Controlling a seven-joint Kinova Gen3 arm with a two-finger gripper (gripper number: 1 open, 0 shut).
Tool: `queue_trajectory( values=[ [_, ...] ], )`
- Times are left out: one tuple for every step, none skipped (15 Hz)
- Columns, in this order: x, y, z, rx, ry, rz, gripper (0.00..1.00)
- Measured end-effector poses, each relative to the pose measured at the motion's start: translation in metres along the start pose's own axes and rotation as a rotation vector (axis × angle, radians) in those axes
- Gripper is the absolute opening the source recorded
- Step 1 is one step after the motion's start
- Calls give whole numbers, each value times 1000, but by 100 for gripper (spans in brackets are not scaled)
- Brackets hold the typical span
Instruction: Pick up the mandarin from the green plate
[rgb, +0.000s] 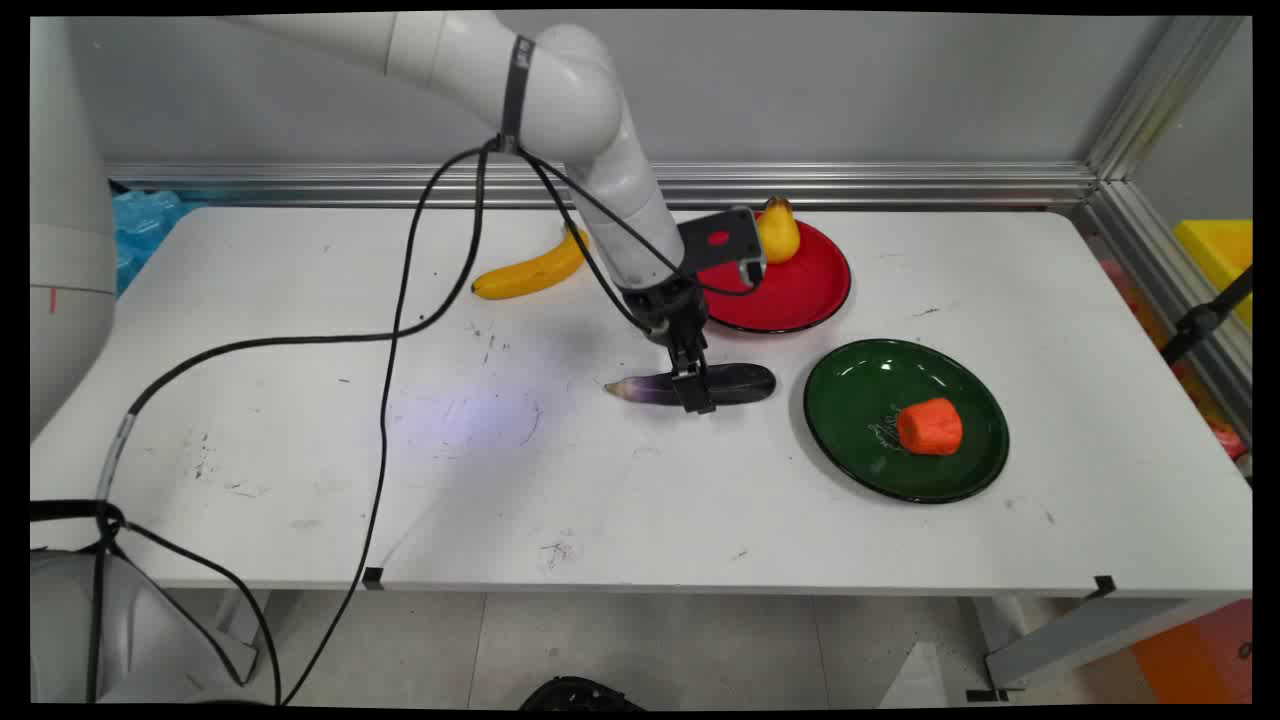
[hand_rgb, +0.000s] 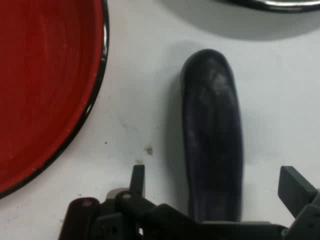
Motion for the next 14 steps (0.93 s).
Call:
queue_trajectory(
  values=[
    [0, 0, -7, -1, 3, 8, 100],
    [1, 1, -14, 0, 6, 15, 100],
    [1, 3, -23, 0, 8, 21, 100],
    [2, 5, -31, 1, 12, 26, 100],
    [3, 8, -42, 1, 15, 32, 100],
    [4, 12, -53, 1, 18, 37, 100],
    [6, 15, -61, 1, 21, 41, 100],
    [8, 20, -72, 0, 26, 43, 100],
    [11, 25, -81, 0, 33, 44, 100],
    [16, 30, -90, 0, 43, 40, 100],
    [21, 34, -97, 1, 52, 34, 100],
    [26, 40, -104, 2, 62, 26, 100],
    [33, 45, -109, 2, 72, 17, 100],
    [40, 50, -113, 1, 80, 5, 100]
  ],
)
